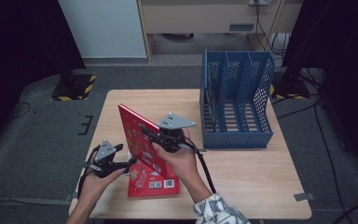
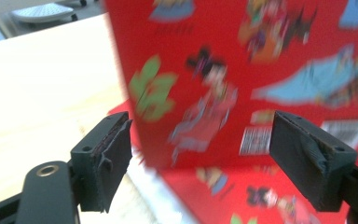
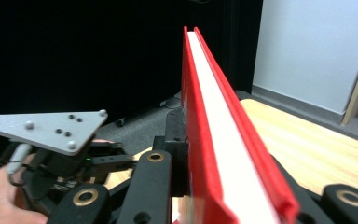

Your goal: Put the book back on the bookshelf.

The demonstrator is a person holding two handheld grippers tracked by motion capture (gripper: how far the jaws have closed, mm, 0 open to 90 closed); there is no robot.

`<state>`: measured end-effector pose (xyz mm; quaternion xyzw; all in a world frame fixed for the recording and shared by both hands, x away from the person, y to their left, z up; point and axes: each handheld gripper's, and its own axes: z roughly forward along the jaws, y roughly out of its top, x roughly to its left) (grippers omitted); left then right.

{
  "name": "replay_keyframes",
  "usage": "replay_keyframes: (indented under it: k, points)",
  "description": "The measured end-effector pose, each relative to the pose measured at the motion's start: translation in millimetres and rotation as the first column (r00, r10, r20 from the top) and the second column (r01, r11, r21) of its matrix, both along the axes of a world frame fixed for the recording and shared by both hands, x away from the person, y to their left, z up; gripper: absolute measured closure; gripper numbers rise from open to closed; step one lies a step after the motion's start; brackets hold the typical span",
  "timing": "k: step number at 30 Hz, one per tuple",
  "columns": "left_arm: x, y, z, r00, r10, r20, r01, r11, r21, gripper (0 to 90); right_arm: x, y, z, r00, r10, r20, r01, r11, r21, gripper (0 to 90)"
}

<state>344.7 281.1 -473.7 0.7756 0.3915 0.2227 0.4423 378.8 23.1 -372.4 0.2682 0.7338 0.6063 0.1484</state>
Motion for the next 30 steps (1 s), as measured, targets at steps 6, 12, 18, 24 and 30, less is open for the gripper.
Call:
replay_keyframes:
  k: [6, 12, 18, 24, 30]
  points:
    - [-5.2, 19.8, -7.1, 0.9986, 0.049, -0.021, -0.047, 0.9966, 0.068, 19.6, 1.6, -9.1, 2.7, 0.9996, -0.025, 0.012, 0.025, 1.000, 0.004, 79.7]
    - [0.7, 28.7, -21.2, 0.9931, 0.096, -0.069, -0.085, 0.9856, 0.146, 16.1, 1.7, -19.7, 7.9, 0.9978, -0.058, 0.032, 0.058, 0.998, 0.012, 79.8]
    - [2.7, 31.5, -24.4, 0.9906, 0.112, -0.079, -0.098, 0.9832, 0.154, 16.0, 2.5, -30.6, 10.5, 0.9962, -0.079, 0.036, 0.079, 0.997, 0.017, 79.8]
    - [5.5, 38.1, -27.7, 0.9849, 0.134, -0.109, -0.117, 0.9810, 0.155, 10.2, 1.9, -45.5, 10.6, 0.9946, -0.100, 0.029, 0.099, 0.995, 0.022, 79.8]
    - [7.8, 44.7, -31.6, 0.9792, 0.160, -0.125, -0.140, 0.9780, 0.155, 3.8, -0.8, -64.5, 14.1, 0.9917, -0.125, 0.033, 0.124, 0.992, 0.025, 79.8]
